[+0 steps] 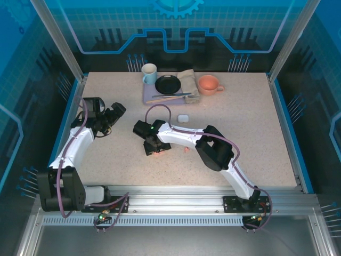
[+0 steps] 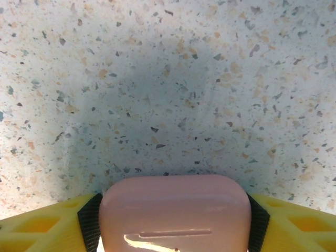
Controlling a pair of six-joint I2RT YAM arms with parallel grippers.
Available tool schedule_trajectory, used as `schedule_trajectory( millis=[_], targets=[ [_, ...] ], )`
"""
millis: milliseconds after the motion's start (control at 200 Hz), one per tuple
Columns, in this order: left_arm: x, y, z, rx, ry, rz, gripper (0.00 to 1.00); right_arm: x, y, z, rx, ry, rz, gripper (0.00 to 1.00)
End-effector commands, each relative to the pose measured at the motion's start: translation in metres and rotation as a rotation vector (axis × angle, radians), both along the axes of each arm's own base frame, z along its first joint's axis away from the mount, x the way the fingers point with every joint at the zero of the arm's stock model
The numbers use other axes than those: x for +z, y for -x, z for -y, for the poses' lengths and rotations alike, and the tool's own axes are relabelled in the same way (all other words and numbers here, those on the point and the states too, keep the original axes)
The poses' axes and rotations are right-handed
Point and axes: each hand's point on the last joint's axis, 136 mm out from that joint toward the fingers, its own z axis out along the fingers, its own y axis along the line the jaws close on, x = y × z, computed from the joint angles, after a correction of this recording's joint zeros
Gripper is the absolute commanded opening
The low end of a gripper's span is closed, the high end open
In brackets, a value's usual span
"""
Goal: Insert wireless bluetooth earbuds into charging case
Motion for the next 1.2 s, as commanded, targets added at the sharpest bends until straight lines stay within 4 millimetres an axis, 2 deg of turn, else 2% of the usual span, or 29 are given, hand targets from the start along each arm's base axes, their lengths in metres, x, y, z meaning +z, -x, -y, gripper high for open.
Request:
schedule_trajectory(
  millis=[0,250,390,580,725,820,1015,1191],
  targets=[
    [0.007,-0.004,0.006,-0.036,0.005,0.029,0.99,-0.014,0.000,0.011,-0.032,0.037,-0.042,0.67],
    [0.011,-0.004,0.010,-0.058,0.012,0.060,0.99,0.002,-0.008,0.017,-0.065,0.001,-0.009,0.52],
    [0.013,-0.004,0.019,-0.088,0.032,0.095,0.99,0.028,-0.018,0.019,-0.104,-0.066,0.031,0.50],
    [0.000,0.002,0.038,-0.129,0.058,0.117,0.99,0.071,-0.042,0.032,-0.200,-0.186,0.085,0.49],
    [-0.010,0.008,0.062,-0.179,0.090,0.154,0.99,0.097,-0.067,0.049,-0.285,-0.252,0.128,0.49],
    [-0.010,0.012,0.081,-0.220,0.107,0.212,0.99,0.108,-0.083,0.062,-0.350,-0.289,0.142,0.49],
    [-0.008,0.021,0.114,-0.316,0.144,0.377,0.99,0.120,-0.108,0.081,-0.459,-0.389,0.131,0.49],
    [0.003,0.027,0.149,-0.435,0.165,0.542,0.98,0.125,-0.122,0.083,-0.538,-0.502,0.081,0.49]
  ],
)
